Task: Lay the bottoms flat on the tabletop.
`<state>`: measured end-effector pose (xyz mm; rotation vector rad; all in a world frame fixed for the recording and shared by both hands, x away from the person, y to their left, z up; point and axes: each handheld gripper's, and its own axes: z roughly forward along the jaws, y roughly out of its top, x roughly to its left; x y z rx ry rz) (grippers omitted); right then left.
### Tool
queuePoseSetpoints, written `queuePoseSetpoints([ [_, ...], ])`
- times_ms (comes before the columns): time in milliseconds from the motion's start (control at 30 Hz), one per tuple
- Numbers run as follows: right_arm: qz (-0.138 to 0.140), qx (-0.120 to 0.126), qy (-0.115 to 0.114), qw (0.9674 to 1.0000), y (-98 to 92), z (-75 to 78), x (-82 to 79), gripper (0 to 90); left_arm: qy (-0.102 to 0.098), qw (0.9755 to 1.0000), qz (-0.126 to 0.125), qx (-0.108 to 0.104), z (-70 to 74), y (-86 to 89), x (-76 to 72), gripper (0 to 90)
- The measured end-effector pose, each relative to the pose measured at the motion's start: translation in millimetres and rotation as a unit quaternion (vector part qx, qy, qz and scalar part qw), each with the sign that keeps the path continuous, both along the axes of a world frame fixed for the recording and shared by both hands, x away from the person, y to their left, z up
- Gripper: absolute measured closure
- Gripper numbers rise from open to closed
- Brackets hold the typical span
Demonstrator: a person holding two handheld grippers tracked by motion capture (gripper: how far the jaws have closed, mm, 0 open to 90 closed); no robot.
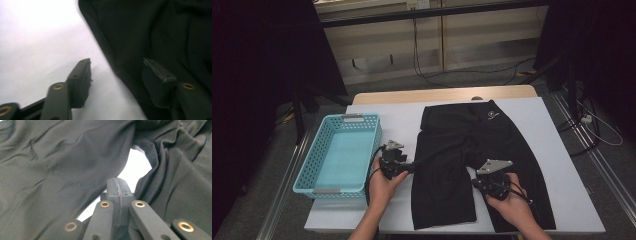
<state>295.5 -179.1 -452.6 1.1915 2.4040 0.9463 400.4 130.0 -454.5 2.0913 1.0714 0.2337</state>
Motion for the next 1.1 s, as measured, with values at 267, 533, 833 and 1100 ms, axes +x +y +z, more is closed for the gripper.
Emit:
queuePoseSetpoints([
  [267,-0.005,0.024,-0.021,0.9995,5.6,2.0,2.1,79.1,-0.015,0.9999,-0.002,0.000,-3.0,-5.7,6.4,87.6],
  [533,-0.017,0.032,-0.008,0.9993,15.1,-4.7,10.0,69.9,-0.023,0.9995,0.019,-0.005,-3.7,-1.3,10.6,73.9],
  [833,-0.010,0.028,0.007,0.9995,6.0,-0.6,2.5,88.0,-0.021,0.9998,0.006,-0.003,-1.5,-2.2,4.2,40.8],
  [1100,-0.002,0.044,-0.040,0.9982,3.8,11.3,-1.4,52.9,-0.014,0.9997,-0.014,-0.013,9.3,-1.7,-8.8,21.7],
])
